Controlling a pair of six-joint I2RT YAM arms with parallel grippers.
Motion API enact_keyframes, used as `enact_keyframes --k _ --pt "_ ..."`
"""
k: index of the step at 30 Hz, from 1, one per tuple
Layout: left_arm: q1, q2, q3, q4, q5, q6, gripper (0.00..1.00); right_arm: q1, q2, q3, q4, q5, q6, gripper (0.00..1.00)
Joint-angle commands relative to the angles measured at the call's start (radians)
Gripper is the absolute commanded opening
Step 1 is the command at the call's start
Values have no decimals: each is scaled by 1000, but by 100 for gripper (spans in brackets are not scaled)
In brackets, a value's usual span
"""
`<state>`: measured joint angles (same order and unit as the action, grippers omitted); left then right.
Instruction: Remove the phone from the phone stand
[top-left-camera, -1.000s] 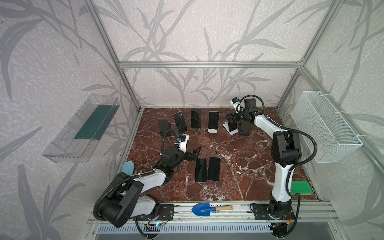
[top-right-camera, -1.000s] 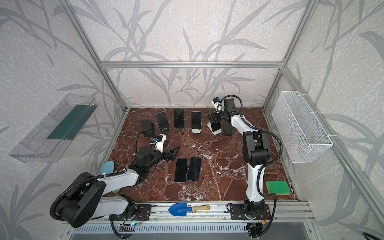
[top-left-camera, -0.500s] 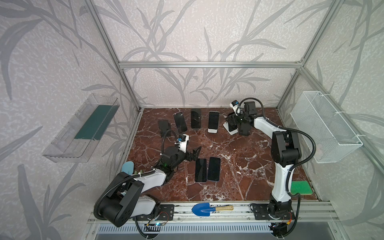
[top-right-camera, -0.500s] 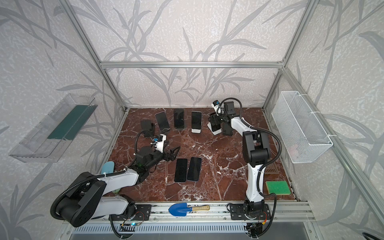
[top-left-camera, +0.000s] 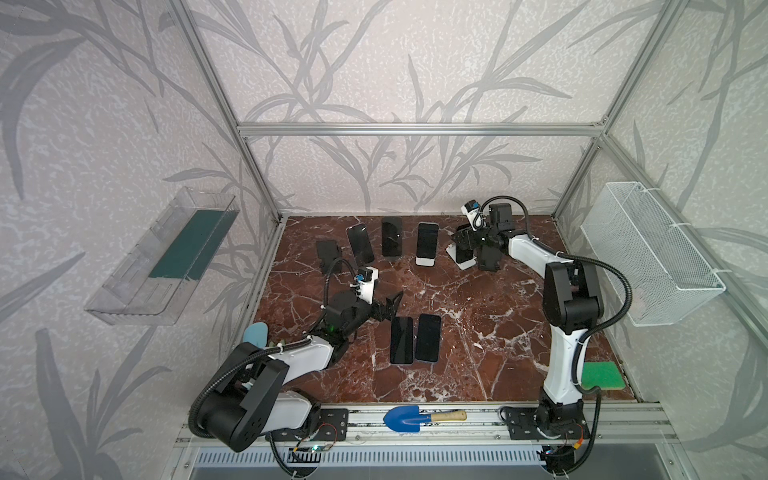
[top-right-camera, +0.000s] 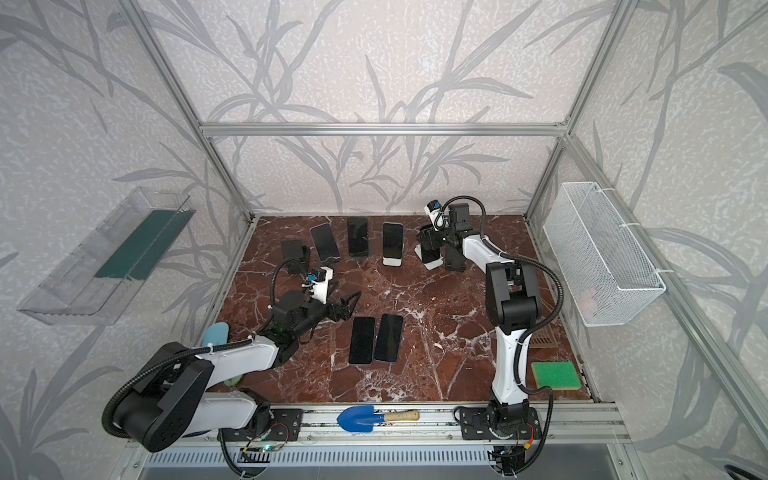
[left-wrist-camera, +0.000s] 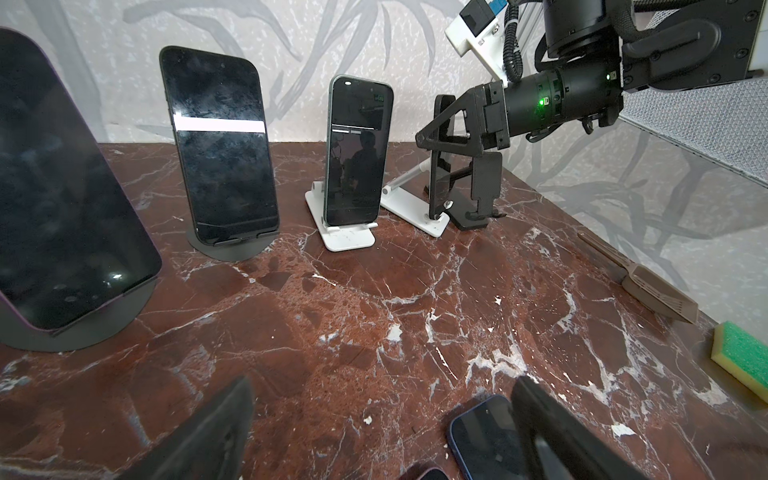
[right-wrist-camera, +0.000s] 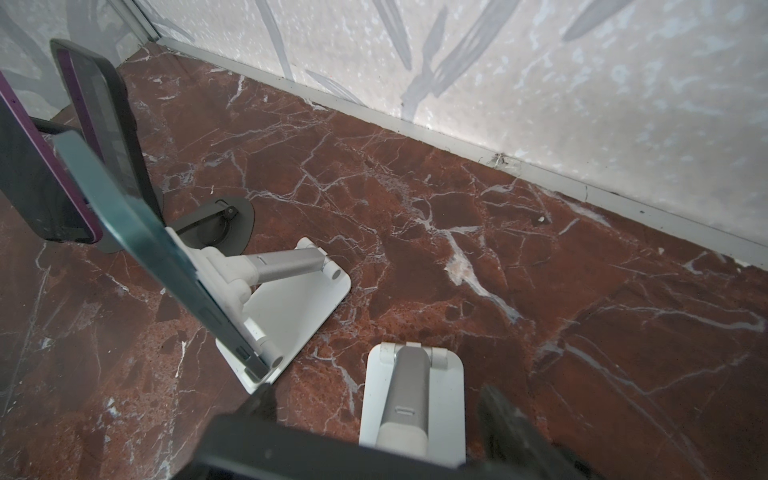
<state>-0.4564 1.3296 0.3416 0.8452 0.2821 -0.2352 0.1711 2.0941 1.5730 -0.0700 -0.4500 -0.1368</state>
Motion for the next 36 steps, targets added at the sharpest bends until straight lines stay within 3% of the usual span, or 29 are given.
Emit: enact_keyframes --k 1,15,25,36 --pt "-1 4 27 15 -2 11 97 18 -52 -13 14 9 29 65" --pt "-1 -4 25 7 -7 11 97 122 -101 13 -96 302 146 61" --pt "-2 -6 25 4 -6 9 97 120 -150 72 -207 381 230 60" --pt "-2 -15 21 3 -7 8 97 139 -281 34 -295 419 335 58"
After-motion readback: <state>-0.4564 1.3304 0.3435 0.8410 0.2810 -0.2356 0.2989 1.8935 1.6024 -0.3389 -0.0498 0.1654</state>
